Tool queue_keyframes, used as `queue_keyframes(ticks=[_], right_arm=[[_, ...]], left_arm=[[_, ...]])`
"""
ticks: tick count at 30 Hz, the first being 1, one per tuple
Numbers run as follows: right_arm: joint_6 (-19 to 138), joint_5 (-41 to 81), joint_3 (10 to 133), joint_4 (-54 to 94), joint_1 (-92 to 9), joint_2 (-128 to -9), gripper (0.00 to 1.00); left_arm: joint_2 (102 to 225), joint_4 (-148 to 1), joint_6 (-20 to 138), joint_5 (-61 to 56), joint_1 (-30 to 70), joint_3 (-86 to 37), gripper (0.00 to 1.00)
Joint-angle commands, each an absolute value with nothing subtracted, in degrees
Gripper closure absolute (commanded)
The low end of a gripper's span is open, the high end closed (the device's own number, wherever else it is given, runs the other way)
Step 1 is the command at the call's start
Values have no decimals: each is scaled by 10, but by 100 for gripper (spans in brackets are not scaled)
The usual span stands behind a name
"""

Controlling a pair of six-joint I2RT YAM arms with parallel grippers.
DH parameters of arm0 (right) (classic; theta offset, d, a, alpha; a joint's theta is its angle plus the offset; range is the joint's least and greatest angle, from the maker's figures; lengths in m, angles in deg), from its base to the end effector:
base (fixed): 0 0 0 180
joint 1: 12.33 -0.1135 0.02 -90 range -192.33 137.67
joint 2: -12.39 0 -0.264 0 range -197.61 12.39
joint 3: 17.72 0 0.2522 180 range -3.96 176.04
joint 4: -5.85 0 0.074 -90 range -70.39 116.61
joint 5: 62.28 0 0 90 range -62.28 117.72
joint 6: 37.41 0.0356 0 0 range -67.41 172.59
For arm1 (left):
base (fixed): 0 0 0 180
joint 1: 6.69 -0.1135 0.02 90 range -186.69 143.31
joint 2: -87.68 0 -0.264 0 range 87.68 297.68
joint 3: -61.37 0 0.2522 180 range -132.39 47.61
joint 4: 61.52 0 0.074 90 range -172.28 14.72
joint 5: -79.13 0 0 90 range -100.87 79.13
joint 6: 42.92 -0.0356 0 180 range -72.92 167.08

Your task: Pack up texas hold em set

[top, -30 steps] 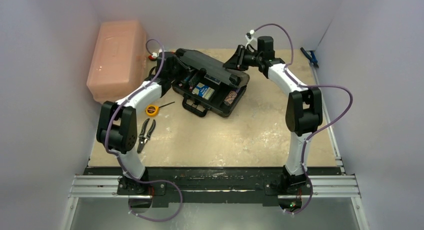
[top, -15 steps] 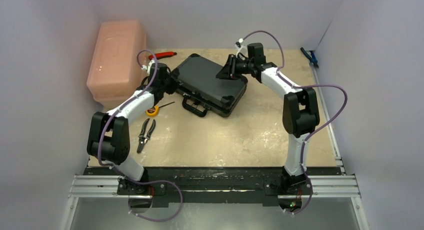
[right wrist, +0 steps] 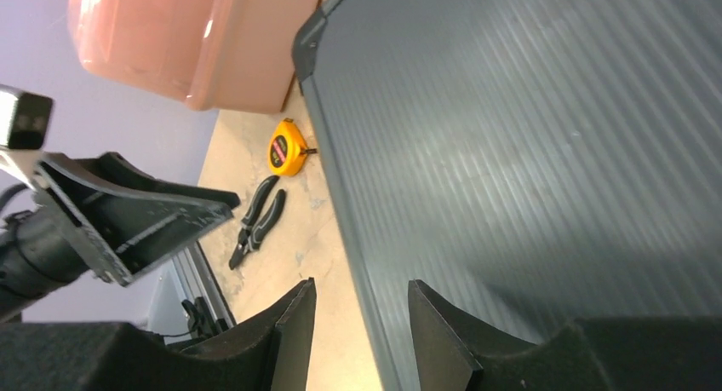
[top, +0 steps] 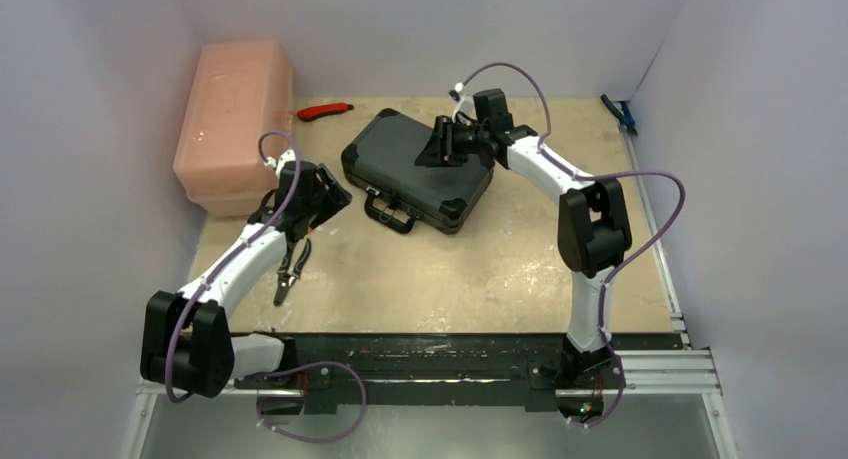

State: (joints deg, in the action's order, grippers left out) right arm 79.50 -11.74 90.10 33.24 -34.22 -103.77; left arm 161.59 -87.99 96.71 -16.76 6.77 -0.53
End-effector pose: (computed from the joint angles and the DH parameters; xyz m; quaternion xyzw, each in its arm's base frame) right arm 0.4261 0.1956 0.2546 -0.1171 0.8436 0.4509 0.2669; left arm 0.2723 -0.0614 0.2466 -0.3004 0.8481 -0.1876 0.3941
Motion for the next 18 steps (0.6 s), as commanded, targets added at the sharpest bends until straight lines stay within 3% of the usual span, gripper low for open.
queue_keyframes(ticks=[1,9,18], right_arm=[[780,-101,950,339,-359,-1030,52],[779,-80,992,348,-382,-1056,55],[772,-62,1007,352,-406,-1098,62]], left_arm=[[1573,-866,930,-161,63,39,38],[1569,-763,936,-80,63,125,45],[1669,-620,949,-3,65,150,60]])
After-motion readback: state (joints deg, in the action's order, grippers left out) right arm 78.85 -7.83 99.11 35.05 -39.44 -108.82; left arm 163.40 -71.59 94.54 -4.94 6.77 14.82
